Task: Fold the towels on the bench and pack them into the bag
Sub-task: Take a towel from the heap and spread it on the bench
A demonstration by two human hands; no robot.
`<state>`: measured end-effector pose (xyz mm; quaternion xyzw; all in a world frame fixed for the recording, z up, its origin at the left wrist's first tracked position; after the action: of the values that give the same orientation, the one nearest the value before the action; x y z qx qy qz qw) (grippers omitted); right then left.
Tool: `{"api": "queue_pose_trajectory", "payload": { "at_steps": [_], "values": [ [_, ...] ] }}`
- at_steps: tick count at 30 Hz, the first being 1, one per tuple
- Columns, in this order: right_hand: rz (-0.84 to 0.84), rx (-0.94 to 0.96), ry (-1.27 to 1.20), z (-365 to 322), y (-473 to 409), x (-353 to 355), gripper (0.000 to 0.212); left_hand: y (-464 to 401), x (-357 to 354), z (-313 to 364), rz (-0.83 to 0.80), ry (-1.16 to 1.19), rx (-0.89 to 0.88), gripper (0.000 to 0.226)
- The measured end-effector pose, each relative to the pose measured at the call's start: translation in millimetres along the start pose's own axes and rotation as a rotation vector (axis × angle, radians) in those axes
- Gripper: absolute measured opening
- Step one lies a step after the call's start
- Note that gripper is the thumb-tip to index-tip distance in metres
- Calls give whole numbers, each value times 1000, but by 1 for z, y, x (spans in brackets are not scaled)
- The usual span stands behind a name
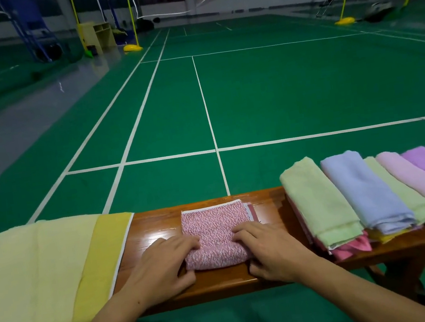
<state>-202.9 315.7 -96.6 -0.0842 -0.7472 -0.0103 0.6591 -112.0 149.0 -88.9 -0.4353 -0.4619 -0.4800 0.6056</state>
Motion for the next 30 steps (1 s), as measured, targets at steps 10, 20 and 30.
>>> {"api": "queue_pose_trajectory", "payload": {
  "at_steps": [10, 20, 30],
  "values": [
    [280, -277, -413, 37, 5, 20, 40, -11, 4, -43, -31, 552, 299, 43],
    [421, -439, -730, 54, 9, 7, 44, -11, 3, -42, -5, 738, 472, 41],
    [249, -574, -260, 56, 1, 4, 47, -26, 11, -40, 189, 214, 449, 41]
  ]
}}
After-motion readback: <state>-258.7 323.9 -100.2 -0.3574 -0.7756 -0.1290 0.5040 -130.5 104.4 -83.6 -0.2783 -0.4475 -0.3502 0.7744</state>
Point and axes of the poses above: each hand's wrist, its own y-axis away from the middle knuckle, its own x-axis out of the back of the hand, z = x × y, the point moved 10 cm from there along -y, towards the middle knuckle, and after that the axes turned 14 degrees about x, right-handed, at the moved point
